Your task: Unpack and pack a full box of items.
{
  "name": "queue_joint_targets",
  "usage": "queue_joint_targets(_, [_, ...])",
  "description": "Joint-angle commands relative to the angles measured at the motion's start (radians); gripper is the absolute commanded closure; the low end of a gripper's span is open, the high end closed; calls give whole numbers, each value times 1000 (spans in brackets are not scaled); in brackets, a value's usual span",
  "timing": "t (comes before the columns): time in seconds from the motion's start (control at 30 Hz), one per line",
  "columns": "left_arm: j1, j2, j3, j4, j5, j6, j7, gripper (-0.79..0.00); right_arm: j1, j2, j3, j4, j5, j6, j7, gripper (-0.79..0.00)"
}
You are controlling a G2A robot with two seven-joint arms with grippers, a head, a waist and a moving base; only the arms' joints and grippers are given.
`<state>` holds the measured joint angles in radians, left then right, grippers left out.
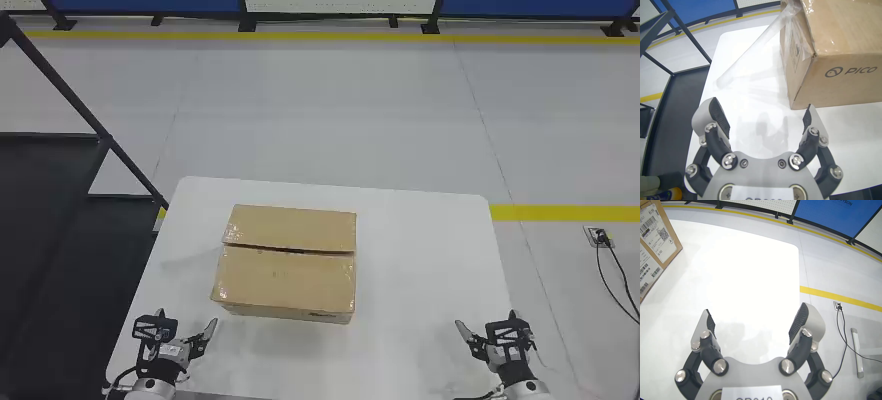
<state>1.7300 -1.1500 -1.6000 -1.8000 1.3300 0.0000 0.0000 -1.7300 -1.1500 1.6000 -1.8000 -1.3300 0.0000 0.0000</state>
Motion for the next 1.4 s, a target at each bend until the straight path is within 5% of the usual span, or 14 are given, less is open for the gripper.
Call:
queue_joint_targets(0.0, [0, 0, 0, 0, 0, 0, 0, -784, 0, 0, 0, 0, 0, 0, 0, -784])
queue_joint_targets(0.43, [-3, -1, -1, 1, -12, 0, 1, -785, 7, -1, -4, -12, 9, 1, 0, -785])
queue_joint_targets(0.83, [-142, -14, -17, 68, -176, -3, 35, -785, 138, -29, -117, -168, 171, 119, 242, -785])
queue_joint_targets(1.13, [-155, -13, -16, 80, -175, -25, 28, -785, 138, -29, -117, -169, 177, 117, 241, -785])
queue_joint_targets(1.37, [-178, -17, -3, 78, -152, -11, 22, -785, 229, -40, -126, -143, 432, 64, 330, -785])
